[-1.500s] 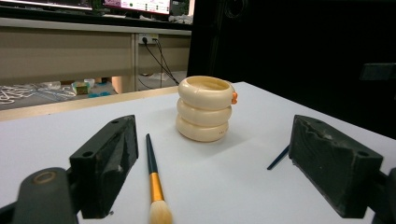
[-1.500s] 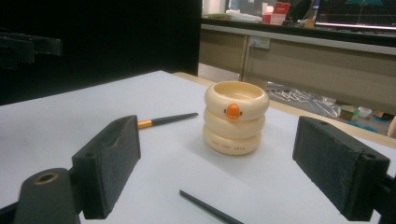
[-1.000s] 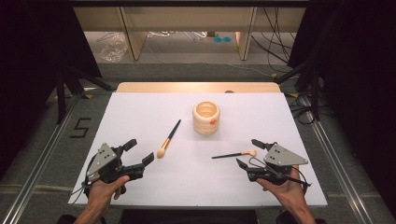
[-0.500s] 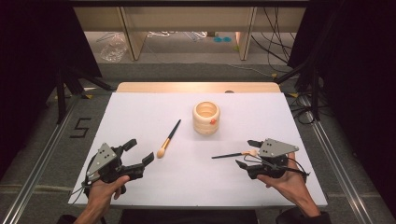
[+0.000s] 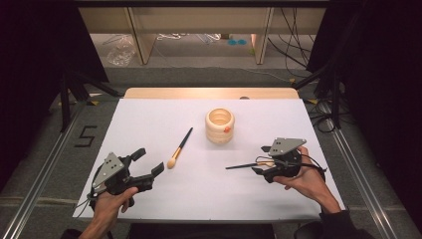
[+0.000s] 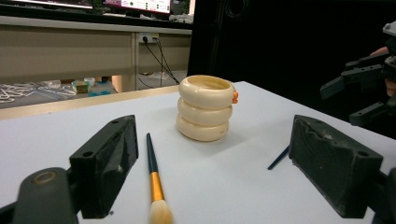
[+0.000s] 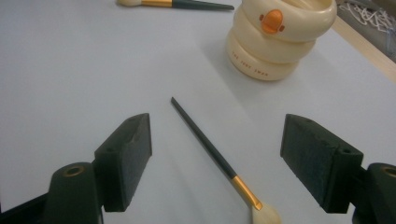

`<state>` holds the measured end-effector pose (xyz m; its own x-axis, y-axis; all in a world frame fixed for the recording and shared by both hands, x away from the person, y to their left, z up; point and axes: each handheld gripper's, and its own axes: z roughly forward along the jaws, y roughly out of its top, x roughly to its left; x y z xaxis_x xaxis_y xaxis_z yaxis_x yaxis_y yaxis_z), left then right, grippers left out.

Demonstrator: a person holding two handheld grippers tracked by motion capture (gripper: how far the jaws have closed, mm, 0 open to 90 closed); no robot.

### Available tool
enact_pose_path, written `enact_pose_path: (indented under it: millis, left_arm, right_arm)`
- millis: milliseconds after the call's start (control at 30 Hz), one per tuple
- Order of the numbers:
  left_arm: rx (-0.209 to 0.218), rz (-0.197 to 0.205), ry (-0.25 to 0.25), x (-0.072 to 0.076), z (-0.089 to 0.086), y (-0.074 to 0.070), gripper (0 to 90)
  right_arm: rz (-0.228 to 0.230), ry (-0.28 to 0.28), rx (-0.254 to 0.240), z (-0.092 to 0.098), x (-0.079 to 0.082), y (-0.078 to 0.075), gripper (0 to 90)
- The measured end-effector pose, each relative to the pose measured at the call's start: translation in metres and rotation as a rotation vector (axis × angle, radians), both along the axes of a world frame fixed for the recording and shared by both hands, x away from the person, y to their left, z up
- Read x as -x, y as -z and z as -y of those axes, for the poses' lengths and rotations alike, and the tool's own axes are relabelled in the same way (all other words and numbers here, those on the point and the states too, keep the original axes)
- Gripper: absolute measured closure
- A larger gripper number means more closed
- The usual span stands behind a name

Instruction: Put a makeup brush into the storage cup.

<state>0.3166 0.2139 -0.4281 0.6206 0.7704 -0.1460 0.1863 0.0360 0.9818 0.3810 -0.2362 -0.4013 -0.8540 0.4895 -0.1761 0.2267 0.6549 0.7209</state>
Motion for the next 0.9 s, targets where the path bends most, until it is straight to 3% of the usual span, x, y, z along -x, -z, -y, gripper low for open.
enact_pose_path:
  millis: [300,633,900]
  left_arm:
    - [0.001,0.002,0.000,0.000,0.000,0.000,15.8]
    - [0.000,0.003,0.006,-0.001,0.001,0.000,15.8]
    - [0.001,0.004,0.005,-0.001,0.001,0.000,15.8]
  right_arm:
    - [-0.063,-0.036,0.086,-0.008,-0.021,-0.004,26.6]
    - [-0.114,-0.063,0.139,-0.012,-0.039,0.004,25.4]
    - [-0.136,-0.113,0.252,-0.019,-0.050,0.015,29.1]
